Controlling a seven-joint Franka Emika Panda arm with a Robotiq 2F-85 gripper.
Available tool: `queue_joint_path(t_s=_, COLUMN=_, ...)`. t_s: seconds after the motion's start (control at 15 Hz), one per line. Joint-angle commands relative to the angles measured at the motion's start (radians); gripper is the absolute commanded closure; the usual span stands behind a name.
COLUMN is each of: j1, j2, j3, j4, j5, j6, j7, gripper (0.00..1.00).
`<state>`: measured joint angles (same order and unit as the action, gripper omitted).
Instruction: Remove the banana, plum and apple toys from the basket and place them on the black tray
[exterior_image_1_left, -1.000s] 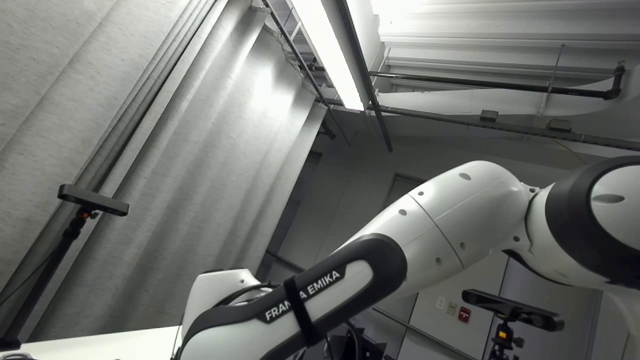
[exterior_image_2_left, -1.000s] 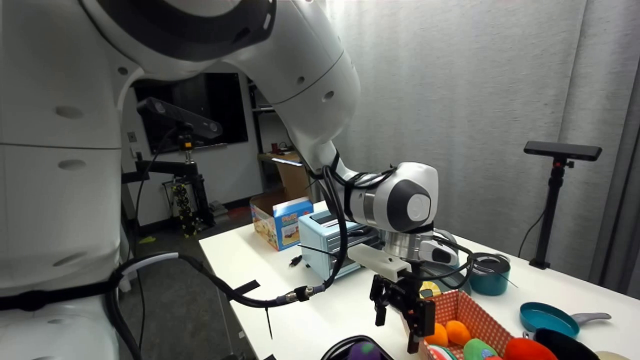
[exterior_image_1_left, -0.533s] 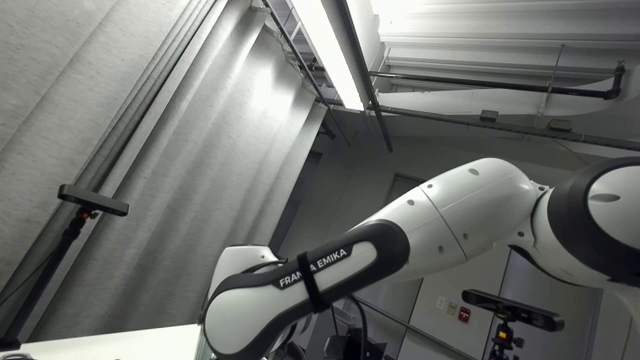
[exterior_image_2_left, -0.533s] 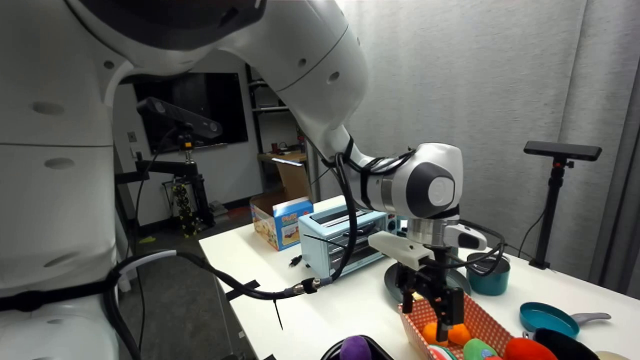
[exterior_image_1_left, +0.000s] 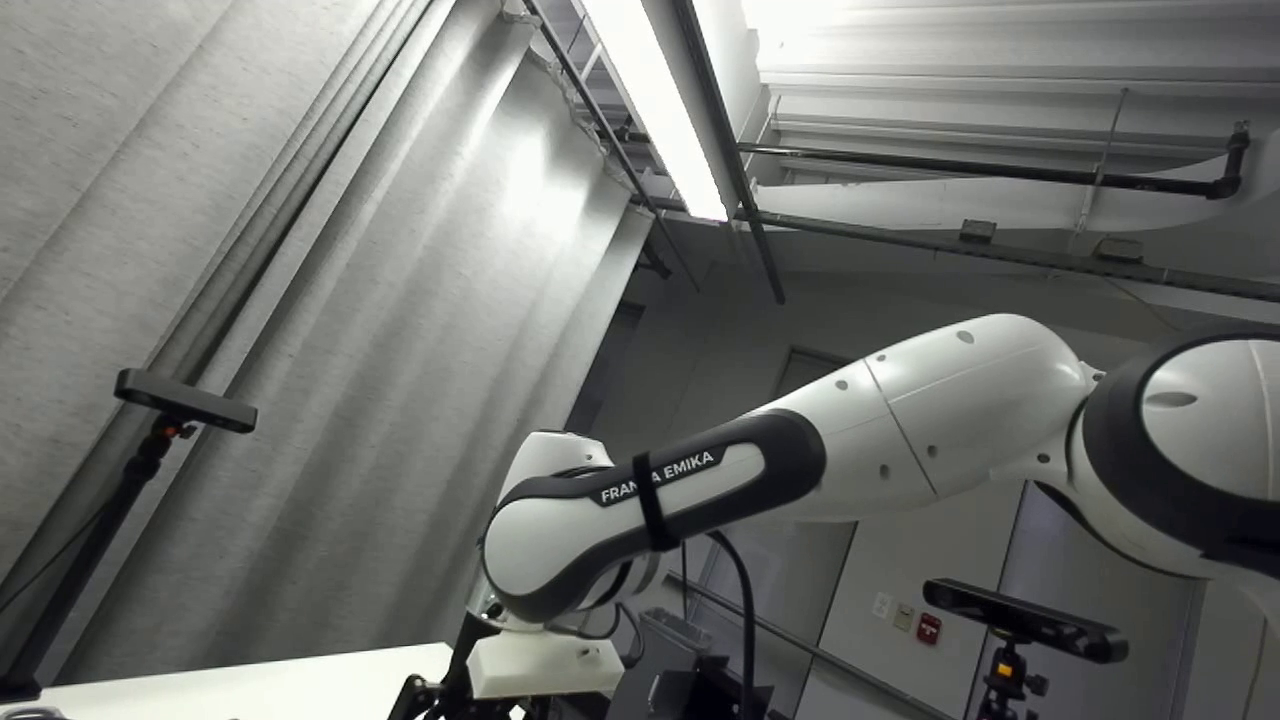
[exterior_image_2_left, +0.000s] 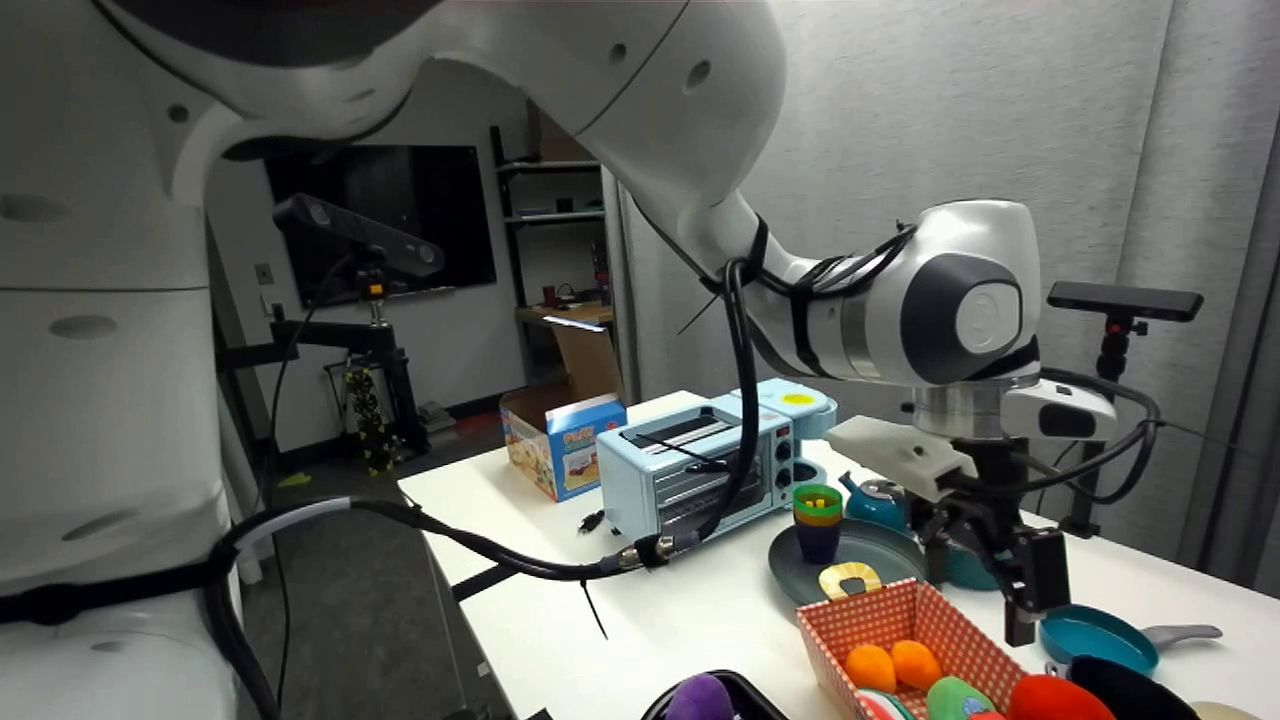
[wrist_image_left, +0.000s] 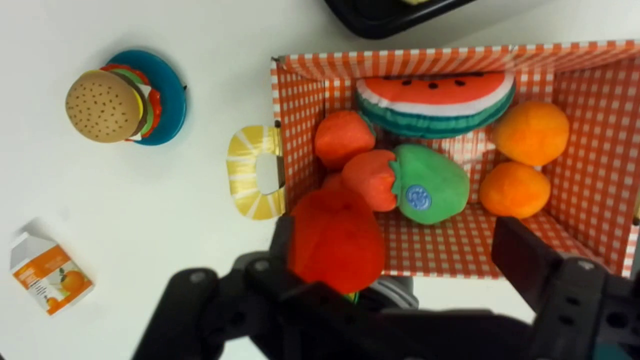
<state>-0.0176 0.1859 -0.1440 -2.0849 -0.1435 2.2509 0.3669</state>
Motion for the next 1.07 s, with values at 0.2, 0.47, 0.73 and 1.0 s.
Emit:
queue_joint_path(t_s=0.2, j1=-0.017, j2=0.11, j3=-0.016, j4=0.131, j5=-0.026, j6=0.056, j7=0.041, gripper=0.0)
queue_joint_path(t_s=0.47, j1=-0.021, j2=0.189, j3=-0.032, j4=0.2, j5=-0.015, j6=0.055, j7=0.038, gripper=0.0)
queue_joint_path(t_s=0.73, j1=-0.03, j2=0.259, j3=-0.049, j4=0.249, j5=-0.002, j6=0.048, j7=0.031, gripper=0.0)
queue_joint_path(t_s=1.0, j1=-0.039, j2=0.31, j3=-0.047, j4=0.273, j5=0.025, j6=0.04, j7=0.021, gripper=0.0)
